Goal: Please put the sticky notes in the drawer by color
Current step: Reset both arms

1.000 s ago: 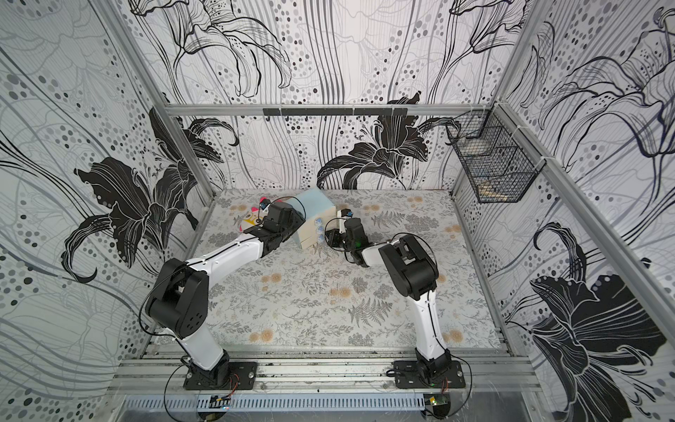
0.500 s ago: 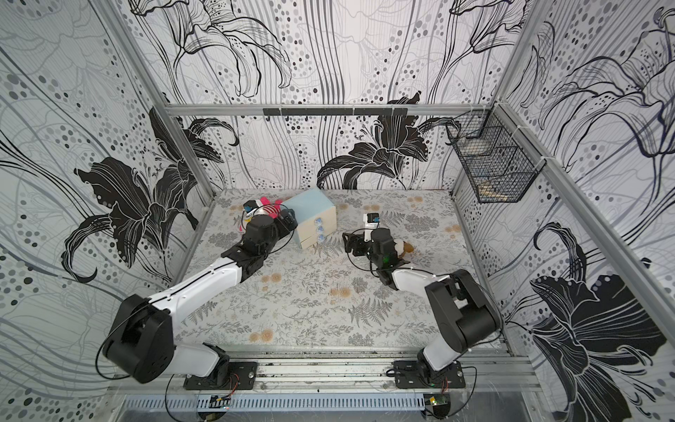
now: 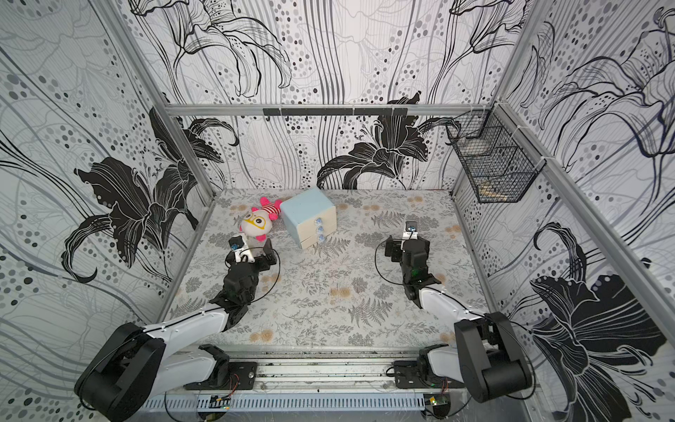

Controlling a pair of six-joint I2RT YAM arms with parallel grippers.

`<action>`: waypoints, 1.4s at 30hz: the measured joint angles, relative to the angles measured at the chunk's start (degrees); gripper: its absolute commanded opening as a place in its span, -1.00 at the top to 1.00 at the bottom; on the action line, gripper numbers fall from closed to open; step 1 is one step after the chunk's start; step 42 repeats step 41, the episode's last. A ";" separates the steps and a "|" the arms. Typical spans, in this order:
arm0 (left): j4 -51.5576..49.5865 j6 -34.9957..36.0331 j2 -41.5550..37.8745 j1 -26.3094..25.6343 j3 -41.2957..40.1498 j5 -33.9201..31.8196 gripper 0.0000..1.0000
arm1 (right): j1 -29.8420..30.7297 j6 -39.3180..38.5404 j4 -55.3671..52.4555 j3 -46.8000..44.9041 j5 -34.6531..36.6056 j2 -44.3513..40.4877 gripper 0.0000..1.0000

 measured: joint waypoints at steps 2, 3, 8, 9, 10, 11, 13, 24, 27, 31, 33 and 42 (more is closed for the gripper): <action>1.81 1.77 -0.35 0.94 -0.72 -0.31 -0.96 | -3.69 -0.04 4.55 -4.20 0.83 1.92 -0.98; 3.06 2.82 -0.35 1.42 -0.76 -0.50 -0.97 | -5.60 0.00 5.79 -5.60 0.76 3.26 -0.98; 7.08 6.64 1.97 3.37 -0.76 -0.98 -0.97 | -9.84 -1.79 13.68 -7.74 -3.19 7.56 -0.98; 7.72 7.04 3.04 4.04 -0.83 -0.85 -0.97 | -10.16 -2.43 17.31 -8.41 -4.63 8.50 -0.98; 8.48 7.26 4.00 4.92 -1.03 -0.50 -0.96 | -10.45 -3.13 20.50 -9.27 -6.34 9.46 -0.98; 9.31 7.30 4.83 5.77 -1.38 -0.11 -0.97 | -10.56 -3.72 22.80 -10.14 -7.74 10.23 -0.98; 10.91 7.39 6.64 7.89 -2.36 1.18 -0.96 | -10.60 -4.72 26.49 -11.89 -10.36 11.56 -0.98; 23.50 4.31 16.15 21.44 -6.36 16.24 -0.95 | -10.60 -6.25 33.46 -13.25 -14.95 12.26 -0.98; 25.29 3.82 16.13 21.38 -6.36 18.01 -0.95 | -10.60 -6.25 33.66 -13.25 -15.15 12.26 -0.98; 26.34 3.65 16.13 21.35 -6.36 19.04 -0.95 | -10.64 -6.27 33.68 -13.25 -15.17 12.26 -0.98; 26.56 3.61 16.13 21.33 -6.36 19.19 -0.95 | -10.64 -6.25 33.68 -13.25 -15.15 12.26 -0.98; 26.34 4.39 16.13 20.57 -5.81 21.18 -0.95 | -10.64 -6.25 33.88 -13.25 -15.15 12.26 -0.98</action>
